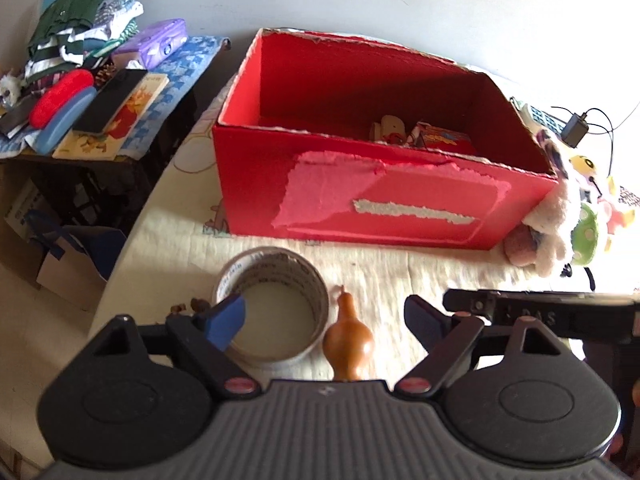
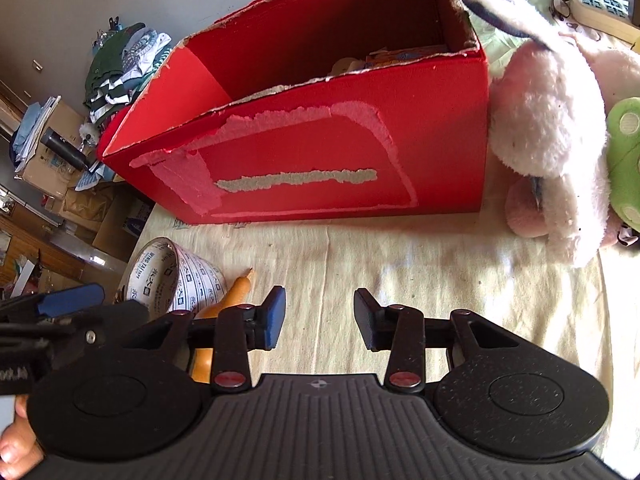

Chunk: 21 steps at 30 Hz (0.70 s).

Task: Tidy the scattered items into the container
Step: 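Move the left tool toward the brown gourd on the table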

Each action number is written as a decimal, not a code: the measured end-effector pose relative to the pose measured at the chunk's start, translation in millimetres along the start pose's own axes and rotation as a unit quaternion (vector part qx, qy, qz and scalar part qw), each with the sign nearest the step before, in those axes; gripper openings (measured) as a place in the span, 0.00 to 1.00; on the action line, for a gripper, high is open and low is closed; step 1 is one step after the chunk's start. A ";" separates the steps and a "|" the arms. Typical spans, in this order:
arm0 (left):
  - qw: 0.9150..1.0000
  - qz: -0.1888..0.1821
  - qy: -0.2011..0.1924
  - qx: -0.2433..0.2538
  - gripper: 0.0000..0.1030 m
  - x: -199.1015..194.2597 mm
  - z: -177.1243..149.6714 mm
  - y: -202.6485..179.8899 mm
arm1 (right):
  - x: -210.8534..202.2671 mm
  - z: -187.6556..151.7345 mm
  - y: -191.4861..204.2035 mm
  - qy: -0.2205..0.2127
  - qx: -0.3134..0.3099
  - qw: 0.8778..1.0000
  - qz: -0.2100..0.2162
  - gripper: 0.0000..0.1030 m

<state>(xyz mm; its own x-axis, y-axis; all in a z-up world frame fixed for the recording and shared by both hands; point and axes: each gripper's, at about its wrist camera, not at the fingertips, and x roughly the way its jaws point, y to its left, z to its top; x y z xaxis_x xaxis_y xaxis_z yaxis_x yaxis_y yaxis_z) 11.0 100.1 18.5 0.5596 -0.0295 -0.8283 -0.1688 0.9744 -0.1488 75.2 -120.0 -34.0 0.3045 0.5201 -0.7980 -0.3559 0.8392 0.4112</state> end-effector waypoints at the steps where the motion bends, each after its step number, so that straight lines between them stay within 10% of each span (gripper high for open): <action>1: 1.000 -0.005 -0.001 0.004 0.85 -3.6 -5.6 0.3 | 0.7 0.1 -1.4 0.005 0.001 1.000 0.003 0.40; 21: 0.996 -0.055 0.065 -0.017 0.86 40.6 -52.7 -5.4 | 24.6 -11.0 -3.4 0.093 0.021 0.994 0.060 0.30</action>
<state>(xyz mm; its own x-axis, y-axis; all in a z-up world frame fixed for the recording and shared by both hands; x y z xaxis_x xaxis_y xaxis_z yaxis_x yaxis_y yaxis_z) -8.1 81.9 -42.8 0.4659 -0.1666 -0.8690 -0.1405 0.9557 -0.2586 74.2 -111.8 -59.8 0.0922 0.5816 -0.8083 -0.3419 0.7809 0.5228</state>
